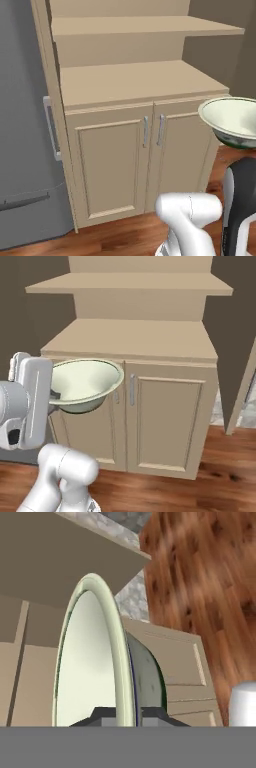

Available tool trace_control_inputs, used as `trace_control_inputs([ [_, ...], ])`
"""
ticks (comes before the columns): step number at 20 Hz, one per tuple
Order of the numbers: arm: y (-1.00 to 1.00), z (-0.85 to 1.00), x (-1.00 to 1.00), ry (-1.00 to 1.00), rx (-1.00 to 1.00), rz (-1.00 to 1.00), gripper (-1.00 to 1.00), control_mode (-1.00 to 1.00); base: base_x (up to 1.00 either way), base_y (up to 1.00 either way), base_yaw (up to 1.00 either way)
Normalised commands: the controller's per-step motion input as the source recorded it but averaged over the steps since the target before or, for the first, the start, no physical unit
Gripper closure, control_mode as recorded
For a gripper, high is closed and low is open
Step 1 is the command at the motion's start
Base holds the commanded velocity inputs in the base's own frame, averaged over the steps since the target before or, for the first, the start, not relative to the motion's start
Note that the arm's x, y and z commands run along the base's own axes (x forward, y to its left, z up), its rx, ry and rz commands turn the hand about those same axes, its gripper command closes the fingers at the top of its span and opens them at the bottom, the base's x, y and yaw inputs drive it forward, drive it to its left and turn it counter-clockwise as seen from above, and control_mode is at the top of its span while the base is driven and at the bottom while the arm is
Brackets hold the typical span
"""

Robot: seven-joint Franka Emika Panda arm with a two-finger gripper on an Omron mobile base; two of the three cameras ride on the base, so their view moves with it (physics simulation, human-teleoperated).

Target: Pick up the bowls from the cabinet and place each bowl in front of a stool on the dining counter.

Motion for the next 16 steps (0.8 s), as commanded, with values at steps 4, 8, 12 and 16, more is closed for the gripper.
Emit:
trace_control_inputs([
  [4,0.0,0.0,0.0,0.0,0.0,0.0,1.0,1.0,-0.83,-0.03,-0.4],
  [8,0.0,0.0,0.0,0.0,0.0,0.0,1.0,1.0,-0.59,-0.02,-0.74],
  [12,0.0,0.0,0.0,0.0,0.0,0.0,1.0,1.0,-0.03,-0.01,-0.97],
  [16,0.0,0.0,0.0,0.0,0.0,0.0,1.0,1.0,0.0,0.0,-1.0],
])
